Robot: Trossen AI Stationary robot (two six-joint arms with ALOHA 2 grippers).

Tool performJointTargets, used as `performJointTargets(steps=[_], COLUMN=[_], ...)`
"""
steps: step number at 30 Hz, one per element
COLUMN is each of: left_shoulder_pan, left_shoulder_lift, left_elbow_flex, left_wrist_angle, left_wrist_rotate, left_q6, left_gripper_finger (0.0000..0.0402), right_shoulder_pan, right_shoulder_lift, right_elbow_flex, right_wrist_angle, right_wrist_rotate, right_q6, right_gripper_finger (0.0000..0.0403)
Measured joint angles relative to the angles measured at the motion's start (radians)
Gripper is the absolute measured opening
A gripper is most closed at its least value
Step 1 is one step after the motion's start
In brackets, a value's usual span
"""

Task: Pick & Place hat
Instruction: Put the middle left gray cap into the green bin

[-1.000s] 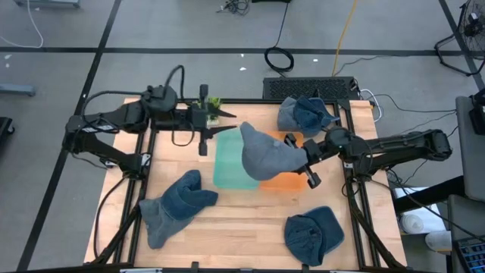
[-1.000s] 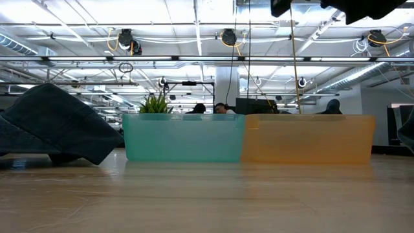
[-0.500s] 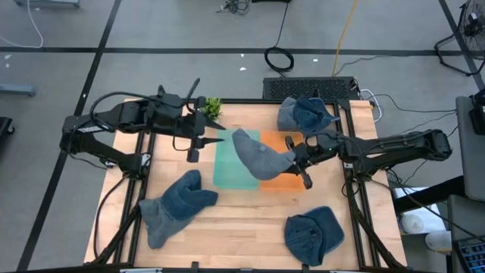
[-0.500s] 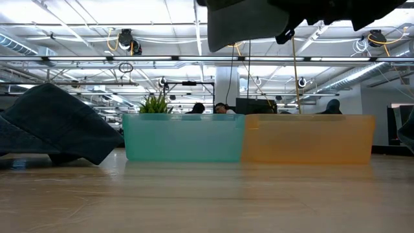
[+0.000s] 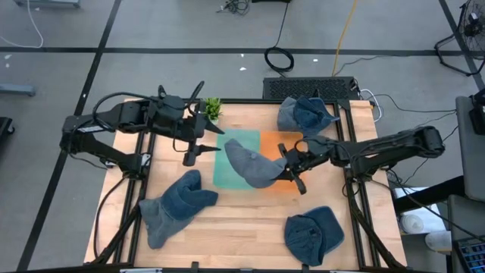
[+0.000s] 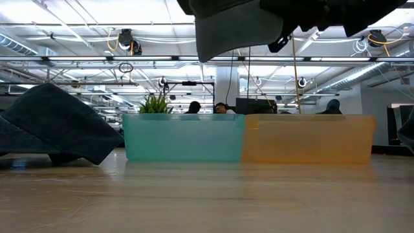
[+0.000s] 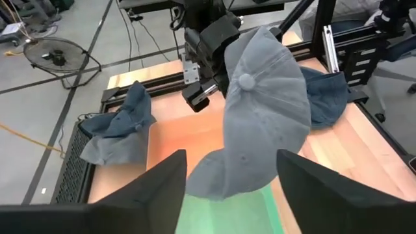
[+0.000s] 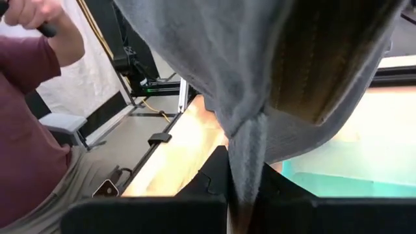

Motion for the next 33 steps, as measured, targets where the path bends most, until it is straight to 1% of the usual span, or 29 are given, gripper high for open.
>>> performJointTargets(steps=[4, 7, 10, 14, 16, 19, 22, 25, 27, 29, 33], left_shoulder_pan=[0.000, -0.001, -0.005, -0.007, -0.006, -0.006, -0.006, -0.015, -0.022, -0.035, -0.047], left_shoulder_lift=[0.018, 0.033, 0.052, 0.068, 0.081, 0.098, 0.113, 0.139, 0.145, 0.161, 0.191], left_elbow_flex=[-0.001, 0.000, -0.001, -0.001, 0.000, -0.001, 0.000, 0.000, -0.002, 0.001, -0.001], left_wrist_angle=[-0.004, 0.003, 0.013, 0.018, 0.050, 0.050, 0.043, 0.058, 0.038, 0.054, 0.039], left_wrist_rotate=[0.002, 0.025, 0.055, 0.054, 0.054, 0.056, 0.081, 0.104, 0.104, 0.105, 0.115], left_q6=[-0.020, -0.032, -0.040, -0.041, -0.046, -0.058, -0.077, -0.090, -0.093, -0.090, -0.093], left_gripper_finger=[0.0282, 0.0290, 0.0291, 0.0286, 0.0286, 0.0291, 0.0297, 0.0298, 0.0296, 0.0293, 0.0287], right_shoulder_pan=[0.000, -0.002, -0.002, -0.002, -0.002, -0.002, -0.002, -0.002, -0.002, -0.002, -0.001], right_shoulder_lift=[0.026, 0.050, 0.081, 0.132, 0.158, 0.195, 0.223, 0.241, 0.252, 0.259, 0.259], right_elbow_flex=[0.000, 0.001, 0.001, 0.026, 0.046, 0.076, 0.101, 0.118, 0.124, 0.124, 0.124], right_wrist_angle=[0.040, 0.066, 0.088, 0.099, 0.098, 0.098, 0.084, 0.077, 0.076, 0.082, 0.082], right_wrist_rotate=[0.001, 0.001, 0.000, 0.000, -0.001, -0.003, -0.003, -0.004, -0.006, -0.031, -0.029], right_q6=[0.023, 0.034, 0.034, 0.034, 0.034, 0.031, 0.014, 0.008, 0.007, 0.007, 0.007], right_gripper_finger=[0.0000, 0.0000, 0.0000, 0.0000, 0.0000, 0.0000, 0.0000, 0.0000, 0.0000, 0.0000, 0.0000])
